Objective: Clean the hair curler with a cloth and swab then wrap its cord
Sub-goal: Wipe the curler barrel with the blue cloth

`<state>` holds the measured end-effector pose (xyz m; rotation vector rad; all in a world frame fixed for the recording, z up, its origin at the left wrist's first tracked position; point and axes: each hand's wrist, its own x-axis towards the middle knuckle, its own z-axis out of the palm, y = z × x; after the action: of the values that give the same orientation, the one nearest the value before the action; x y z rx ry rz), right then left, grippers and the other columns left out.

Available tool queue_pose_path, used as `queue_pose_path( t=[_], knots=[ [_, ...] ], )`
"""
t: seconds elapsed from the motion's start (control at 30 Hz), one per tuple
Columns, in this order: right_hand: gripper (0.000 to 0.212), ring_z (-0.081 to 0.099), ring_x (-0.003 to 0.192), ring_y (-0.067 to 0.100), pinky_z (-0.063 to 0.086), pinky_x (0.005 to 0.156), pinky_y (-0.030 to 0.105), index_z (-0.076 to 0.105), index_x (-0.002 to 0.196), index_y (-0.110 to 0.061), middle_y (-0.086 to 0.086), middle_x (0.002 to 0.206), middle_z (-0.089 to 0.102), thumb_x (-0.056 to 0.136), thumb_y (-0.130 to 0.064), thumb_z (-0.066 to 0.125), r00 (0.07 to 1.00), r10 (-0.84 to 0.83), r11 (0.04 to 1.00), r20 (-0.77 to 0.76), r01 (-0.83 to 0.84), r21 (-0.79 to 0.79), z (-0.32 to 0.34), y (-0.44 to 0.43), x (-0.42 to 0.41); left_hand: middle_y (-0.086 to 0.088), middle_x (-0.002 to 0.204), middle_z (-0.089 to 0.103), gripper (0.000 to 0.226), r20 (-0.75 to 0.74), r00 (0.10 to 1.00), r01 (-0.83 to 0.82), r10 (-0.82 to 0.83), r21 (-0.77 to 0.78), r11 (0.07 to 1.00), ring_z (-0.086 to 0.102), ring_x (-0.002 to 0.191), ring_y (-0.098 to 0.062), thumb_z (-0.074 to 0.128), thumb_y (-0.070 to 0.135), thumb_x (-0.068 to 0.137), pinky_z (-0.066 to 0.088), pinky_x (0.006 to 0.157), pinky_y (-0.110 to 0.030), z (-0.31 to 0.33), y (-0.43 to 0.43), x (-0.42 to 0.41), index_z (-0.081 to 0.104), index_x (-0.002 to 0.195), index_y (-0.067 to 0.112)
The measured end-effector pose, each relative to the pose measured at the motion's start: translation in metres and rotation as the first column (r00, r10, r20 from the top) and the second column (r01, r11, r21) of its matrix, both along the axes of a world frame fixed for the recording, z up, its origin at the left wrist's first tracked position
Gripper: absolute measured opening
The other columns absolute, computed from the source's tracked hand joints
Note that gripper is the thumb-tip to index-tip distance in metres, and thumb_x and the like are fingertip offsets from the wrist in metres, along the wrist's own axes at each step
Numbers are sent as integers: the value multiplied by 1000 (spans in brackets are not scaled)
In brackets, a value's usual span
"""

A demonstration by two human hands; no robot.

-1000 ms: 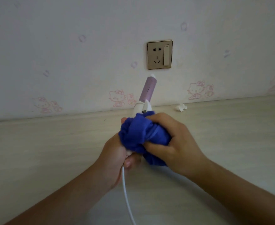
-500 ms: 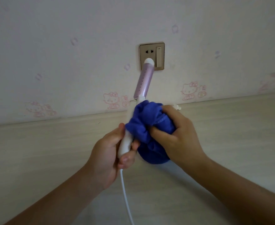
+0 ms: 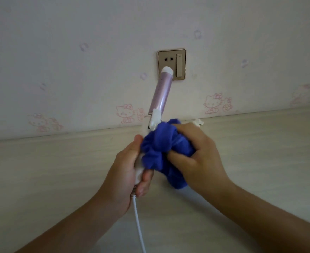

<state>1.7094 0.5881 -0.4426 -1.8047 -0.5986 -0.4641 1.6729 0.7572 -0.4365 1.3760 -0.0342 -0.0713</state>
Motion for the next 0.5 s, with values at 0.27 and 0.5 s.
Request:
queue_pose_path(
  t=[0.27, 0.5],
  knots=[
    [29, 68, 93, 7, 53, 82, 21, 68, 111, -31, -14, 99, 70, 85, -19, 71, 999, -41, 992, -13, 42, 123, 10, -4, 4, 1, 32, 32, 74, -68, 989, 134, -135, -10, 991, 26, 22, -9, 31, 68, 94, 21, 32, -15, 10, 3, -2, 49, 44, 16],
    [40, 65, 95, 10, 52, 85, 26, 69, 112, -29, -11, 102, 66, 73, -33, 67, 999, 46, 998, 5, -46, -52, 3, 11, -11, -2, 32, 32, 69, -93, 995, 11, -23, -120, 993, 27, 20, -10, 36, 64, 92, 22, 29, -12, 4, 1, -4, 61, 60, 9]
  ],
)
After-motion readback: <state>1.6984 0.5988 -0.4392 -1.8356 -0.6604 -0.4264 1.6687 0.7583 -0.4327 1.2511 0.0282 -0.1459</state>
